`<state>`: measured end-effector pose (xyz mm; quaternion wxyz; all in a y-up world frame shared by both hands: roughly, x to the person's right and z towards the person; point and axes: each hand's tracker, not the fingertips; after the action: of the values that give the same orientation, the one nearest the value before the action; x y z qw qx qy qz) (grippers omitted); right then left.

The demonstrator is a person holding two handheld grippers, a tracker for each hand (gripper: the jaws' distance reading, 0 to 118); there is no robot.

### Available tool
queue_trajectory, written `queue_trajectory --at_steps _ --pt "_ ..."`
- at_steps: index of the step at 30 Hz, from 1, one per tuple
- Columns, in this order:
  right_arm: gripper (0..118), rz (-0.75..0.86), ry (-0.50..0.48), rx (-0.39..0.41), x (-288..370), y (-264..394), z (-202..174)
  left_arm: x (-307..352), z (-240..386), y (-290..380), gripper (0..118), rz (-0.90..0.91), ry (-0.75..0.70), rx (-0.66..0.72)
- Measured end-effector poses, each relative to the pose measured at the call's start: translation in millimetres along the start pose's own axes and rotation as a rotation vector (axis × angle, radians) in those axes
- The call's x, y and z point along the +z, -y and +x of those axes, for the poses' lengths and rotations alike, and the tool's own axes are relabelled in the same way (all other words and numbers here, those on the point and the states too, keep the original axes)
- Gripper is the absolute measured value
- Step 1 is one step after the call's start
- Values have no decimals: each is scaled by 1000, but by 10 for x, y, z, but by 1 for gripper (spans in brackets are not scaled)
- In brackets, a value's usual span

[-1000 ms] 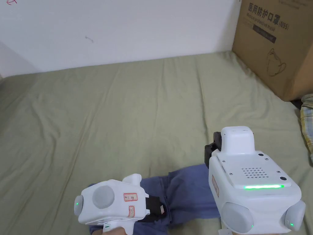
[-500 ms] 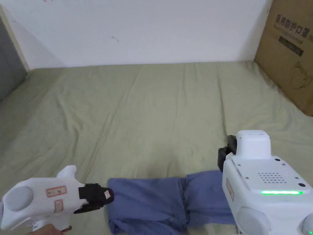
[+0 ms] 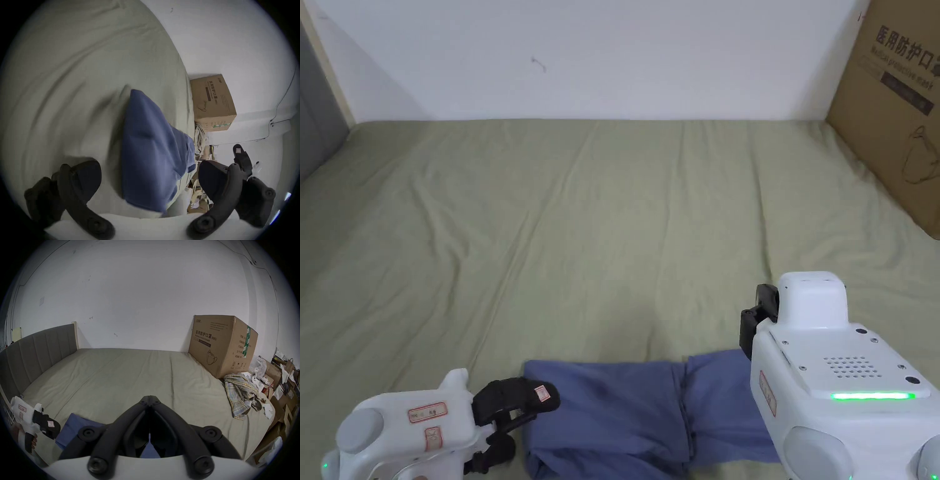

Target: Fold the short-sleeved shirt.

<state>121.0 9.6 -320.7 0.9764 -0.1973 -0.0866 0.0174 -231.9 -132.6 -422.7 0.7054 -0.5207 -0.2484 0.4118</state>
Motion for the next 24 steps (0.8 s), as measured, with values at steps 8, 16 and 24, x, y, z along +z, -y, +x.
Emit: queue_trajectory --at_steps 8,16,24 --pt "1 -24 17 0 -59 -15 20 -67 -292 -301 70 -4 118 82" --pt "1 -20 25 8 -79 -74 -3 264 -468 -82 5 -34 40 36" --pt "1 -21 9 14 -55 -56 -43 885 -615 -364 5 12 -56 22"
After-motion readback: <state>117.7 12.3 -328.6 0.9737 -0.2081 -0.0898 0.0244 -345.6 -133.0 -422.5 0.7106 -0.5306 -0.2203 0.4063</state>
